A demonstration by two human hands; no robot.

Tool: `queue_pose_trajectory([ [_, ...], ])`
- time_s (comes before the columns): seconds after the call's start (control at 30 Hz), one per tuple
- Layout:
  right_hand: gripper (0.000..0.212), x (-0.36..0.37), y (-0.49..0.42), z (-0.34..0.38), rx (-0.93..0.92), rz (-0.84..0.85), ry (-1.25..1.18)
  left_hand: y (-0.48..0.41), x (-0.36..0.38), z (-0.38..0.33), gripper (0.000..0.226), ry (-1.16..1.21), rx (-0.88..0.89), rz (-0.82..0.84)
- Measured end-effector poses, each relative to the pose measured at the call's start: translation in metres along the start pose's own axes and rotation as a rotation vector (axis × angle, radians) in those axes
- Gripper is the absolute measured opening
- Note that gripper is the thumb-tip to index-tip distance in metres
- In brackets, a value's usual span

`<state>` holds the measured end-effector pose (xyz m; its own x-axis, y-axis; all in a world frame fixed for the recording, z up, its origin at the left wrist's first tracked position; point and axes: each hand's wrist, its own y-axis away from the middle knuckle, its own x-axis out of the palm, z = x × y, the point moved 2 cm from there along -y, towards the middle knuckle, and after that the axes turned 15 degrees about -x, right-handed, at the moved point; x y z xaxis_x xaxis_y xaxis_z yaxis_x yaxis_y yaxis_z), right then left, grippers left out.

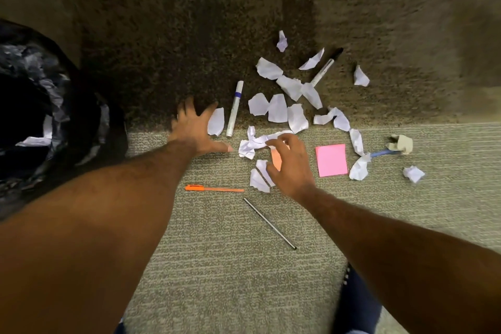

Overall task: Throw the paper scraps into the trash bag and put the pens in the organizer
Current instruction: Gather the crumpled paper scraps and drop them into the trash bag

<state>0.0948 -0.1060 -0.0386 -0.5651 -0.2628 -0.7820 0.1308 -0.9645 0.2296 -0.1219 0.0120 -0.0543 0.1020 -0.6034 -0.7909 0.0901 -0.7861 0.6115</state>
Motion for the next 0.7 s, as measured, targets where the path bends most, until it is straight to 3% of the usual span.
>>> queue_pose_trajectory([
  [0.1, 0.052, -0.002, 0.002, -0.004, 0.004, 0.007, 0.019, 0.005, 0.005, -0.008, 0.111, -0.022, 0.117, -0.050],
  [0.3, 0.063, -0.001, 0.009, -0.004, -0.011, 0.075, 0.054, 0.018, 0.016, -0.007, 0.043, 0.111, 0.135, -0.096],
  [0.57, 0.089, -0.001, 0.012, -0.008, -0.043, 0.146, 0.093, 0.032, 0.019, 0.006, 0.028, 0.271, 0.182, -0.119],
  [0.7, 0.104, -0.008, 0.014, -0.013, -0.004, 0.188, 0.107, 0.048, 0.021, -0.001, 0.028, 0.428, 0.173, -0.046],
])
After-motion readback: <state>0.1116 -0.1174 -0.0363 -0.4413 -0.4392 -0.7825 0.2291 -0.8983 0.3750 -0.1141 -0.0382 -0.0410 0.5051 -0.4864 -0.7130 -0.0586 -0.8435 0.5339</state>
